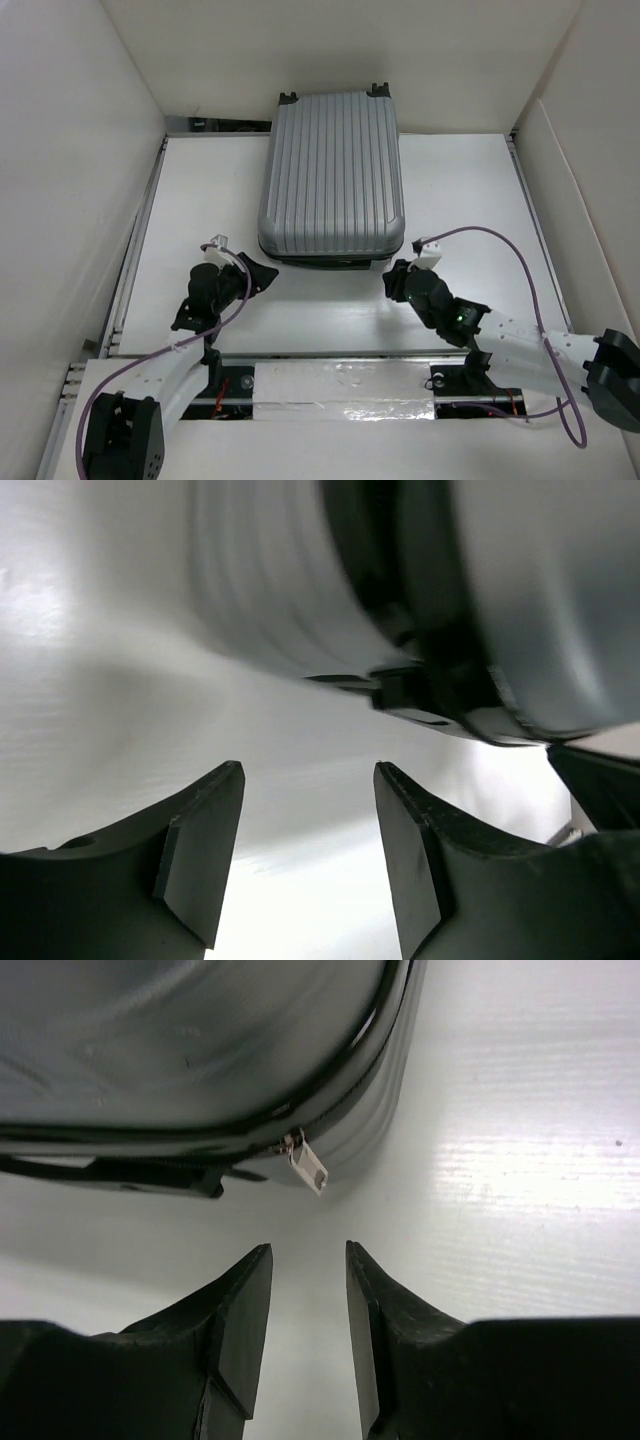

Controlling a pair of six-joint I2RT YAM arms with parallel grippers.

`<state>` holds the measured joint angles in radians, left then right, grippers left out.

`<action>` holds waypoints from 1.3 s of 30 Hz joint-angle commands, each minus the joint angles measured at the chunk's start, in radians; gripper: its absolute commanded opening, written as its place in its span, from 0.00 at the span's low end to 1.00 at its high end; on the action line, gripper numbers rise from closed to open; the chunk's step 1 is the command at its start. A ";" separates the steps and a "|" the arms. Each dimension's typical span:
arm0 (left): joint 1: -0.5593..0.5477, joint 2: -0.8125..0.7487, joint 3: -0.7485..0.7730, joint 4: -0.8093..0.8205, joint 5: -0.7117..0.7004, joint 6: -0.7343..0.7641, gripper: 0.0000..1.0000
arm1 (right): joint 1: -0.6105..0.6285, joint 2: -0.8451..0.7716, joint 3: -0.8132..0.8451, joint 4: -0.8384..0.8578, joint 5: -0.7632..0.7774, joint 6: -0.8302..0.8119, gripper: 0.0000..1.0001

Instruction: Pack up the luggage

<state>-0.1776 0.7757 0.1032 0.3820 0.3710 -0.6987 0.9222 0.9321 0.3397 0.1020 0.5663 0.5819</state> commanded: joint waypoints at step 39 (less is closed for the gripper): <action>-0.404 0.333 0.064 0.610 -0.267 -0.073 0.61 | 0.082 0.180 -0.036 0.573 0.011 -0.157 0.00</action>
<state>-0.5571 1.0985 0.1394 0.8619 0.1497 -0.7418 0.9463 1.1042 0.3054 0.5556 0.6277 0.4252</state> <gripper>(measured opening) 0.614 0.010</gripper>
